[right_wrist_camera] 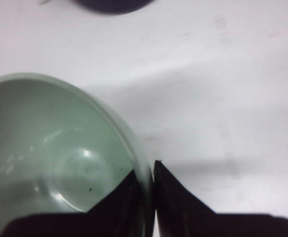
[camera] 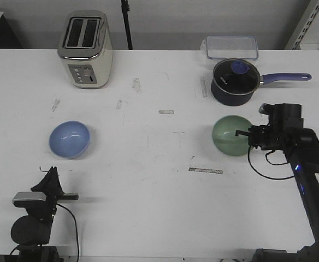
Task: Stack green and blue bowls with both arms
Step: 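Drag the green bowl with the right gripper toward the table center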
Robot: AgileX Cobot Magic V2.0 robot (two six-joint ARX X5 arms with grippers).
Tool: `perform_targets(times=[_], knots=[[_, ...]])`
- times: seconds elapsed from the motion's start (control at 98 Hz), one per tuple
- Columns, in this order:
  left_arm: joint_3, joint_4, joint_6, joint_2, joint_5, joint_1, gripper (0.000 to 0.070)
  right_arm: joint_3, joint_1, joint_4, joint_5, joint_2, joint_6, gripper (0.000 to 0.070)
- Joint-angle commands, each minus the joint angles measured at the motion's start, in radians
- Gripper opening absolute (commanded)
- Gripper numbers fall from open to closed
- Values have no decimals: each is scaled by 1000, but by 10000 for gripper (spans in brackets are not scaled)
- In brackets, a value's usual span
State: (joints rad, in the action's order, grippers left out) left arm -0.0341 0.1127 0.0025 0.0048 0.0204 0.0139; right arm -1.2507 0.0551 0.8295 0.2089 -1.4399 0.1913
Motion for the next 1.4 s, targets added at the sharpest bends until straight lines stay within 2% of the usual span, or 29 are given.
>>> perform_targets(times=[0.0,0.276,0.592,0.776,0.99,1.133,1.388], knots=[[22,16,9,-2,-2,1,3,-19,-48,-5,3,-9,80,0],[22,16,9,-2,-2,1,3,-13,-306,-111,-1,-56,283,0],[22,16,9,-2,-2,1,3,-13,-519,-245,-24,-185,414,0],[22,16,10,-2,-2,1,3,-13,-586,-262,-108,-230,441,0],[22,16,9,-2,-2,1,3,-12,-616,-268,-119,-262,441,0],[22,16,9,-2,-2,1,3,-12,-625,-279,-158,-266,448,0],[22,16,10,-2,-2,1,3,-12,-633,-308,-128,-266,436,0]])
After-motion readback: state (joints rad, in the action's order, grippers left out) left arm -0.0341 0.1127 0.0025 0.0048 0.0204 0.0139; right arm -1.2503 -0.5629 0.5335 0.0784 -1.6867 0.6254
